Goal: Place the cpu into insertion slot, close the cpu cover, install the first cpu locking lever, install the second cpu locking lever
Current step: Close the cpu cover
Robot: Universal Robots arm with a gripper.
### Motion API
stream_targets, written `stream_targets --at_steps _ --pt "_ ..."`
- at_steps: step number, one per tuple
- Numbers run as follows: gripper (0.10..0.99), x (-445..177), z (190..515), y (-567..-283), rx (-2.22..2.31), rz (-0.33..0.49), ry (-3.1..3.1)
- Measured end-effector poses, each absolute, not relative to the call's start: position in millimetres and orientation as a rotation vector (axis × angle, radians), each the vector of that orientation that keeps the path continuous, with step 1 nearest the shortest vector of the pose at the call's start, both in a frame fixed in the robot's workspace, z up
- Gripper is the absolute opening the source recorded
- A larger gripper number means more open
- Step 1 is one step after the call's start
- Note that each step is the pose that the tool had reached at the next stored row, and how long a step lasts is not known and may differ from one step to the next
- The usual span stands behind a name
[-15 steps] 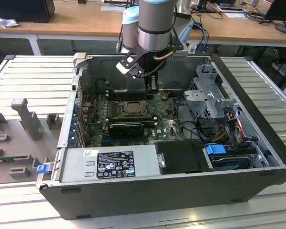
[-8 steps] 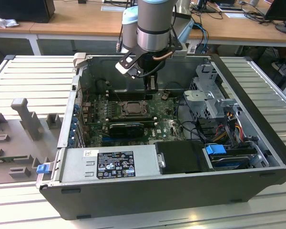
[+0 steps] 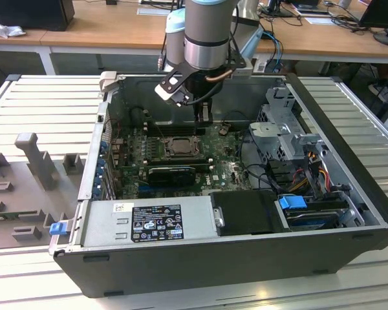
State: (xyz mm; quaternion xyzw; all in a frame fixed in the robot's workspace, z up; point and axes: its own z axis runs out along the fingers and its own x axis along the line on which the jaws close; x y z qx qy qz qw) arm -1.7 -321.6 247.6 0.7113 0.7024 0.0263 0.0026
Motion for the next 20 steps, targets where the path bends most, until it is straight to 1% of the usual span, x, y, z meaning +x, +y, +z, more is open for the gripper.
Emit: stream_targets --at_steps 20 --pt "0.106 -7.8 247.6 -321.7 2.231 0.083 2.203"
